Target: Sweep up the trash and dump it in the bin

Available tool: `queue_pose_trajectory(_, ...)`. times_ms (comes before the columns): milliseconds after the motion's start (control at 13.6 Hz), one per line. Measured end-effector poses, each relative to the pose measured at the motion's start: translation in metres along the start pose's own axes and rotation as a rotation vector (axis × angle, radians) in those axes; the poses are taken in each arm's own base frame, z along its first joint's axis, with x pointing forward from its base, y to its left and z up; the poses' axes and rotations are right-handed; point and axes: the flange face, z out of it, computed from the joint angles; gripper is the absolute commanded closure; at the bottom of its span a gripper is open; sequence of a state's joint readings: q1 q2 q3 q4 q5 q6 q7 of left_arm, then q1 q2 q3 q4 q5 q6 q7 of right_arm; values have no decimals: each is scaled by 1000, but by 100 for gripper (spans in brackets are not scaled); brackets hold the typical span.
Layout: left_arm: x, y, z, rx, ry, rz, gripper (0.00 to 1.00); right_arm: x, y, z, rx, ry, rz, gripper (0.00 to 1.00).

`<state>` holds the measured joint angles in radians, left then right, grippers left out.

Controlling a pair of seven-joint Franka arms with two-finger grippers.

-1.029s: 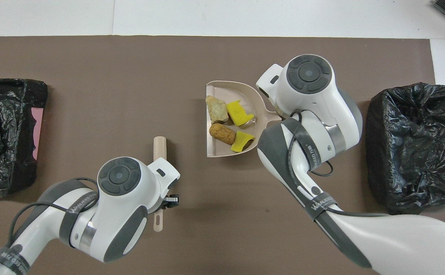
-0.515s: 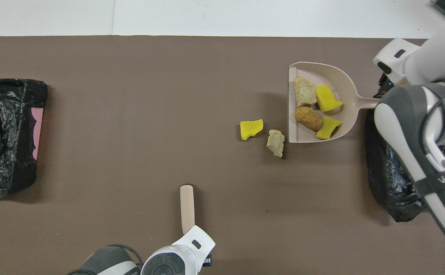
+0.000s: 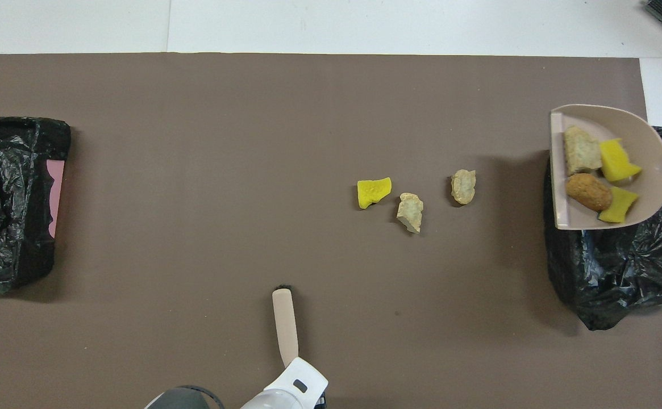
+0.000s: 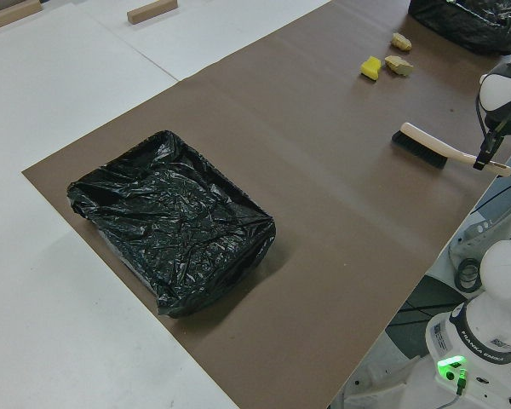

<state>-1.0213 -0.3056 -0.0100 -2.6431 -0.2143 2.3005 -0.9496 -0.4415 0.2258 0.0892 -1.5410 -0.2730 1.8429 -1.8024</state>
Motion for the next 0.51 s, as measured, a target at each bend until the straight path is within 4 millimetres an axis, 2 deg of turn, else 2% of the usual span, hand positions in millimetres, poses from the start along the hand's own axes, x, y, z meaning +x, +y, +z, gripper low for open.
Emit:
queue_pose_trajectory(74,3,-2,0,1,-3,14,8,-26,-11,-3,6,-38,-8,100)
queue_pose_trajectory(147,10,-5,0,5,-9,34,0,-48,-22,-4,19,-79,-8,100)
queue_pose_trajectory(294,35,-14,-6,23,-37,69,0,-75,-34,-5,47,-174,-12,100)
queue_pose_trajectory(515,89,-16,-39,21,-53,116,0,-74,-35,-1,58,-297,-53,100)
